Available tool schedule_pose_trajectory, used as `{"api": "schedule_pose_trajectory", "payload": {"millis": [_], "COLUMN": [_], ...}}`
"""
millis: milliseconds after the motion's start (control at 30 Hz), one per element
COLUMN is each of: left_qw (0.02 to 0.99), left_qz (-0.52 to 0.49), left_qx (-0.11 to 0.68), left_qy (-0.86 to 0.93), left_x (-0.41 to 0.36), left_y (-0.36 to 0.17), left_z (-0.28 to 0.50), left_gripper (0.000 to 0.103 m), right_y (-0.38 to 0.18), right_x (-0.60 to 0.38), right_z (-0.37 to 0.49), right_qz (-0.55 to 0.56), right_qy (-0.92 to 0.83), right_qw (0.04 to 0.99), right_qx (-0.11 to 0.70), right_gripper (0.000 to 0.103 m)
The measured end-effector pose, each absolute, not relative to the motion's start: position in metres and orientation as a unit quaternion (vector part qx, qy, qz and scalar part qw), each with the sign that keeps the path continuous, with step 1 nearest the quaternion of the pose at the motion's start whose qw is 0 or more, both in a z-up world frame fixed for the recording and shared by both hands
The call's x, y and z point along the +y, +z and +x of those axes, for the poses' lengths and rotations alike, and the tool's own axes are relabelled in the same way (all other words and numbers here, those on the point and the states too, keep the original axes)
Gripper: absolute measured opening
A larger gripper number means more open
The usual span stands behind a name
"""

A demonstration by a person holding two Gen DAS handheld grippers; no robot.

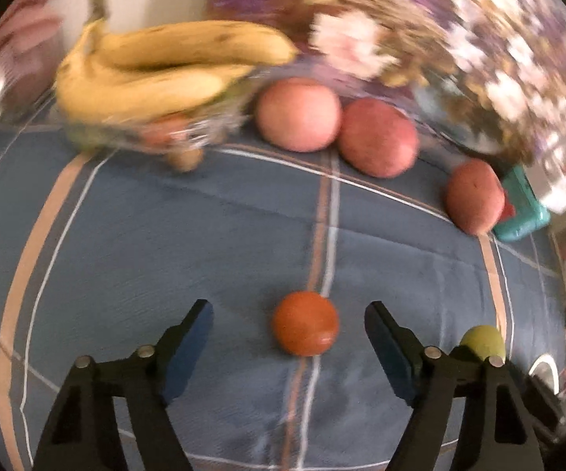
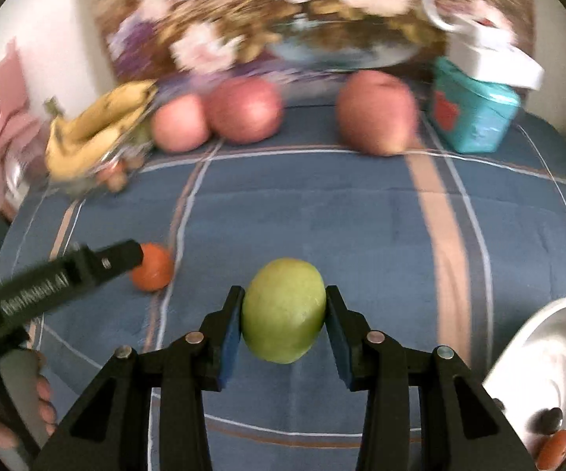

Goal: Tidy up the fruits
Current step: 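Grasp the green pear with the right tool while the left tool grasps the last tangerine, then carry the tangerine with the left tool while the right tool carries the pear over the plate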

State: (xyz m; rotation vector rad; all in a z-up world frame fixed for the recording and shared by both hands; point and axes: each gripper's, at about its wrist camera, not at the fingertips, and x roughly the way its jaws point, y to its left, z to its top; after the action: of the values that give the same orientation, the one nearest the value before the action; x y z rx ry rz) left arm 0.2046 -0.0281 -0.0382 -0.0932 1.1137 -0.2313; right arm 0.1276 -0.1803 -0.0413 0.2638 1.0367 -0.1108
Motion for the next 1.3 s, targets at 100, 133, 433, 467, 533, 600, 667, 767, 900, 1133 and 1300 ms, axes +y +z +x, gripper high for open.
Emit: {"api": "schedule_pose_trajectory", "payload": {"millis": [100,133,433,467,533,600,667,767,900,1133,1300], "left_qw": [0.84,0.838,0.838,0.837,0.833,0.828,0.825,0.821,0.823,0.826,0.829], "left_qz": [-0.021,-0.018,-0.054,-0.061,-0.076,-0.086,-0.083,-0.08,-0.063,-0.046,-0.041], "left_qx": [0.531,0.534,0.534,0.534,0.54,0.547,0.552,0.559,0.559,0.552,0.546], "left_qy": [-0.112,-0.111,-0.102,-0.1,-0.096,-0.091,-0.088,-0.084,-0.081,-0.103,-0.109], "left_x": [-0.04,-0.041,-0.025,-0.022,-0.017,-0.012,-0.012,-0.008,-0.008,-0.026,-0.037], "left_y": [-0.044,-0.046,-0.037,-0.035,-0.03,-0.026,-0.022,-0.017,-0.007,0.006,0.012], "left_z": [0.206,0.206,0.204,0.204,0.198,0.189,0.179,0.163,0.136,0.108,0.091], "left_gripper": [0.059,0.055,0.038,0.038,0.038,0.038,0.038,0.038,0.038,0.038,0.038], "right_y": [-0.042,-0.043,-0.044,-0.043,-0.042,-0.041,-0.04,-0.036,-0.026,-0.007,-0.005], "right_x": [-0.189,-0.194,-0.193,-0.193,-0.19,-0.185,-0.181,-0.175,-0.169,-0.161,-0.167], "right_z": [0.129,0.126,0.125,0.125,0.122,0.118,0.111,0.097,0.076,0.041,0.02], "right_qz": [0.14,0.145,0.154,0.152,0.147,0.135,0.121,0.111,0.109,0.103,0.123], "right_qy": [-0.059,-0.06,-0.058,-0.057,-0.059,-0.058,-0.058,-0.055,-0.049,-0.041,-0.042], "right_qw": [0.857,0.856,0.854,0.854,0.852,0.85,0.848,0.848,0.848,0.856,0.853], "right_qx": [0.492,0.492,0.494,0.495,0.499,0.505,0.512,0.516,0.515,0.505,0.506], "right_gripper": [0.042,0.042,0.042,0.042,0.042,0.042,0.042,0.042,0.042,0.042,0.042]}}
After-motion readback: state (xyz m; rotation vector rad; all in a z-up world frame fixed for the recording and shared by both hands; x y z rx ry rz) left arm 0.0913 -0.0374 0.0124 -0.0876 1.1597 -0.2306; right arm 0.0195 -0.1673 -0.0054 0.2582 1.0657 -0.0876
